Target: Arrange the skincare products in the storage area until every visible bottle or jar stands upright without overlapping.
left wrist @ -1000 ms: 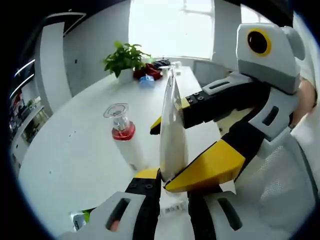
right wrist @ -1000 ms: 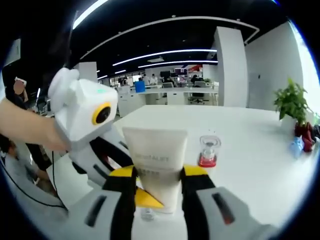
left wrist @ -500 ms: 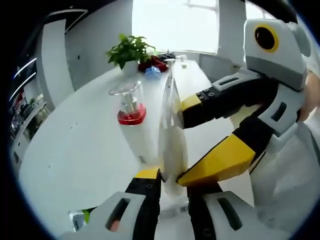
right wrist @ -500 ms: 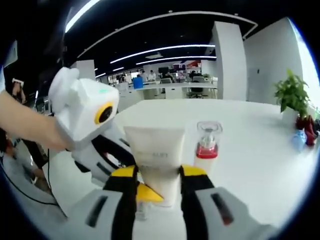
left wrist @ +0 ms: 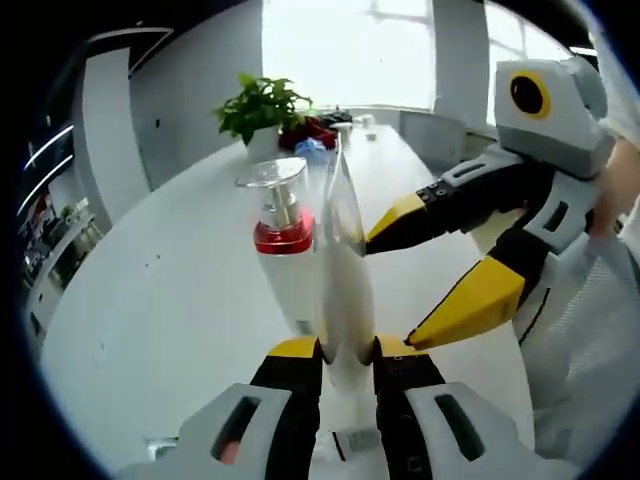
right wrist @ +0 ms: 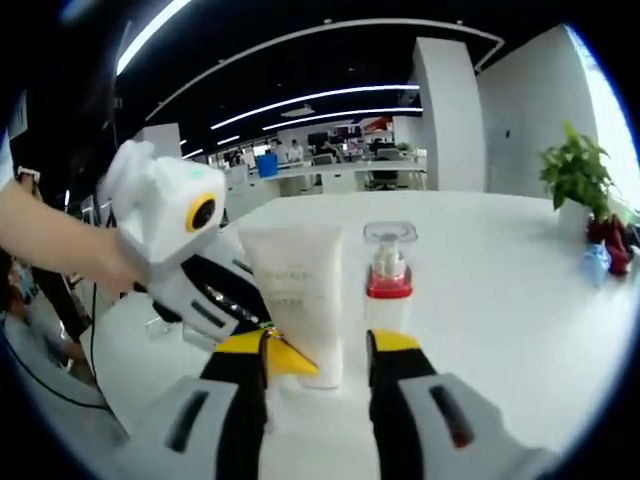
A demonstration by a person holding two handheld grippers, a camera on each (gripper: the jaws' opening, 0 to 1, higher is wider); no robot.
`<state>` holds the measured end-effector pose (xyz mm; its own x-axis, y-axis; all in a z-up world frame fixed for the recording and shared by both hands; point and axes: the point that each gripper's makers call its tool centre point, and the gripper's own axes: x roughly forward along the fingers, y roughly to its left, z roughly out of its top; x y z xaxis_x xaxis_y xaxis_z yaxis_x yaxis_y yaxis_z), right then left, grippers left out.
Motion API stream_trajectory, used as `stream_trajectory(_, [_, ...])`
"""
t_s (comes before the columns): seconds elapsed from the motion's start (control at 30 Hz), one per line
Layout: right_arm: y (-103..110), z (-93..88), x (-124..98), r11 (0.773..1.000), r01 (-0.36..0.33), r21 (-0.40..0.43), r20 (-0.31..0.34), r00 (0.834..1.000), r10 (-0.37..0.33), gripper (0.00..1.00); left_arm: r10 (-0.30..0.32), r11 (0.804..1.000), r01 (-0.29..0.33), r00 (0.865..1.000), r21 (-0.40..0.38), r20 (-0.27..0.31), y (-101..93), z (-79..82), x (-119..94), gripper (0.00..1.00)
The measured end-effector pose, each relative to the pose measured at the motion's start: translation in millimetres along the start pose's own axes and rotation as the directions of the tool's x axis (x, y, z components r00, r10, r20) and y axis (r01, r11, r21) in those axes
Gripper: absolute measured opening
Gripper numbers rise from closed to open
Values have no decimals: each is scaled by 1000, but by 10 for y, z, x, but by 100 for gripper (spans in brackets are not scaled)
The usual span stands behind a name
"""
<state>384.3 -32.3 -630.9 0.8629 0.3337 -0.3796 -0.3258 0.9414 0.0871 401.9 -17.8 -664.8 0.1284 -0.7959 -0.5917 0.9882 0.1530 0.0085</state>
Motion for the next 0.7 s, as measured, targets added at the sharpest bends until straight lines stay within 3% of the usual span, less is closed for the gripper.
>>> stream_trajectory(0.37, [-167,-219,-116,999,38,16,-37,999,-38,50,8,1000,-8,1000,10,9,226,17,18,16])
stream_trajectory(0.43, [-166,-270,-142,999,35,18,-50,998,-34,51,7,1000,-7,1000,2,15,352,13,45,16])
stream_trajectory(0.7, [-172,-403,-235,998,45,39,-83,996,-41,50,2,1000,-2,1000,4,23,420,51,86,17])
